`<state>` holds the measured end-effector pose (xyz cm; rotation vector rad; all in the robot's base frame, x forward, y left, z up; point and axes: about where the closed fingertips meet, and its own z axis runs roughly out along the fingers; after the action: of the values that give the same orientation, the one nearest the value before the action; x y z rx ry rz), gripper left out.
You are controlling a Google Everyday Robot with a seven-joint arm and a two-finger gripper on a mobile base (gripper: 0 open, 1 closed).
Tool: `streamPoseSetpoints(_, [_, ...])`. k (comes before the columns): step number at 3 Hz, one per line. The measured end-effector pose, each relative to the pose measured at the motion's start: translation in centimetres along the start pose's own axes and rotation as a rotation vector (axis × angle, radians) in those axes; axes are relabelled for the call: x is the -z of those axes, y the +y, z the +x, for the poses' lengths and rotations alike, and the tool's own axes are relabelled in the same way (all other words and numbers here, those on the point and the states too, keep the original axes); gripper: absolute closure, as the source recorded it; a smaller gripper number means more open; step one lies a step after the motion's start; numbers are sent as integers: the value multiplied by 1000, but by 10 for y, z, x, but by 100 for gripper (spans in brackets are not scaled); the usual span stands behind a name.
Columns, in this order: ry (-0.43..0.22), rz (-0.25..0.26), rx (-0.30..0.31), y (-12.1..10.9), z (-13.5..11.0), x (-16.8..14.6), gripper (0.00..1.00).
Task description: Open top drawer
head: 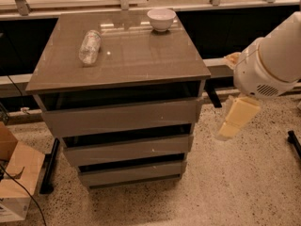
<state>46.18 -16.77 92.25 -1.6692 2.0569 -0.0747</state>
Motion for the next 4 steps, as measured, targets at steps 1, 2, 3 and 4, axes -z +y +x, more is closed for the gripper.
streamPoseSetpoints(1, [-50,7,10,-8,-8,-40,0])
streamPoseSetpoints(2, [-51,22,3,-11,-10,-41,0])
streamPoseSetpoints(3, [-37,21,-13,-10,-10,-45,0])
streamPoseSetpoints(4, [-51,-38,-43,0,-16,-94,0])
